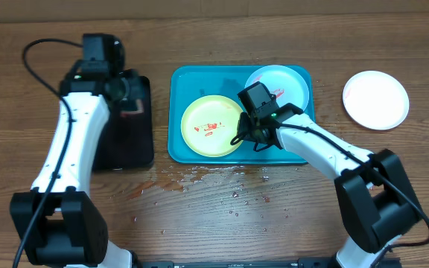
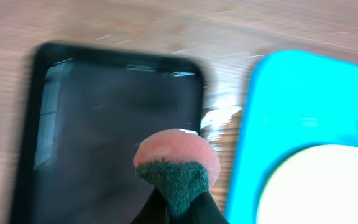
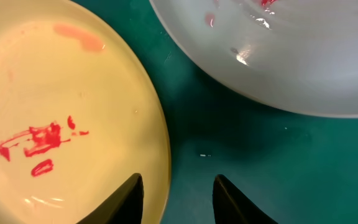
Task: Clean dirty plates on tray and stack at the side
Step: 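Move the sponge onto the yellow plate with the left gripper, then scrub the yellow plate with the sponge while right gripper holds rim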
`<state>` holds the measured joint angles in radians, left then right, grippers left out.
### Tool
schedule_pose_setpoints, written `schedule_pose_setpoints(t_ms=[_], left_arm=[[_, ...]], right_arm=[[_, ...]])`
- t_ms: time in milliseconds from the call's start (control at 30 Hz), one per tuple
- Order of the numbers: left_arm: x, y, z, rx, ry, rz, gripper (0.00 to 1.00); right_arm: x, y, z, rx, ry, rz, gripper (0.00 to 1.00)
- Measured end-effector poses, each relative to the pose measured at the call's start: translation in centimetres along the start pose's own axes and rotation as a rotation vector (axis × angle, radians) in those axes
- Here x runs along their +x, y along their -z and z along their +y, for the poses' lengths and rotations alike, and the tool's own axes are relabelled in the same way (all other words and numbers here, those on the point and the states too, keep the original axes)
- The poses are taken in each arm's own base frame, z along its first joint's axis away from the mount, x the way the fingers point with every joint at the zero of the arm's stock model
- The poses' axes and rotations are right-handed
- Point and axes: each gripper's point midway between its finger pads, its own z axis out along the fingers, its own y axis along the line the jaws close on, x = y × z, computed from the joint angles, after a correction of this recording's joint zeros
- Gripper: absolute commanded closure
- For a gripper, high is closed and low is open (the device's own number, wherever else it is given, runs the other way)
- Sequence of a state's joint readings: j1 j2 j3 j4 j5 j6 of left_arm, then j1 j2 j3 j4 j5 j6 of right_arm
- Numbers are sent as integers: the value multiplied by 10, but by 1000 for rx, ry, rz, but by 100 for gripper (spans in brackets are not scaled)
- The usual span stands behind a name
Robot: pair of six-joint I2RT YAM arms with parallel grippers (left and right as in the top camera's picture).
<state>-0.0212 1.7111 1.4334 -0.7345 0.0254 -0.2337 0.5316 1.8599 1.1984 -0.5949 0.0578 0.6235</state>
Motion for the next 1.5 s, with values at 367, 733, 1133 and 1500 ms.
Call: schedule_pose_setpoints(t_ms=[367,733,1133,1500], left_arm=[[34,-3,-145,237,-166,-6,96],[72,-54,-148,183,-86,142,96],[96,-90,-170,225,-52,206,96],[119,-128,-181,238,-33,250,96]], right_arm=[[-2,-20,2,-4,-18,-5,82],[-8,-27,8,-29,-55,-29,96],[-17,-26,16,-65,-105,-66,96],[-13,-31,17,-69,-125,-43,96]])
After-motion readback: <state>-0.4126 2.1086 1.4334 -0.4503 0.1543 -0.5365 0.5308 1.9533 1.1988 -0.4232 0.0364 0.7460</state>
